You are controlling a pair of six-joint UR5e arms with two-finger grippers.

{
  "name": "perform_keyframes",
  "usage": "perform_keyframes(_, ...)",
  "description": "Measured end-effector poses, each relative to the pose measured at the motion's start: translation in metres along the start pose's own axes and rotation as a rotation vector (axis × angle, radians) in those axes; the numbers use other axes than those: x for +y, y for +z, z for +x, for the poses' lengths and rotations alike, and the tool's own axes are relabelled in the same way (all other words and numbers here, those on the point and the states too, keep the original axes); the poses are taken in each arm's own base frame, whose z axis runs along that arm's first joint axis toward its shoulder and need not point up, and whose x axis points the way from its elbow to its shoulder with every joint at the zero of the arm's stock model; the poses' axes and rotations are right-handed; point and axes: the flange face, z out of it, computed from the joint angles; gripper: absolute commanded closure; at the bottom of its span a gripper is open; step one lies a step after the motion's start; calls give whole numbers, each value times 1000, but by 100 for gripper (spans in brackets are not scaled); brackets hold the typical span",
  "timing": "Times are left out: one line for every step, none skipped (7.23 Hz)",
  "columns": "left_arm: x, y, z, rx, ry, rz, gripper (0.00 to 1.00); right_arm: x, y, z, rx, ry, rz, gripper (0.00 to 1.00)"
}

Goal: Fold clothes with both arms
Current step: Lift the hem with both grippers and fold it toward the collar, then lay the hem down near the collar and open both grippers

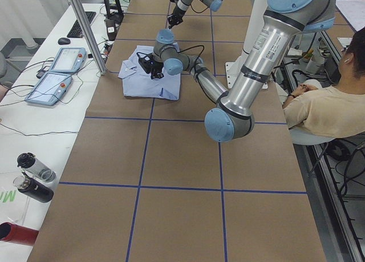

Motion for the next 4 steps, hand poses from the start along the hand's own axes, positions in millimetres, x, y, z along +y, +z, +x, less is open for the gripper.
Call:
perform_keyframes(-7, 8, 12, -3, -9, 9, 100, -3, 15, -12, 2, -1, 25, 100)
perform_keyframes(-17, 20, 23, -2, -16, 17, 100, -6, 33, -24, -6, 2, 39, 100)
perform_keyframes(-28, 38, 32, 11, -19, 20, 100, -10, 55, -39, -27, 14, 44, 100)
perform_keyframes(-37, 58, 40, 25, -19, 21, 100, -16, 77, -55, -34, 23, 59, 100)
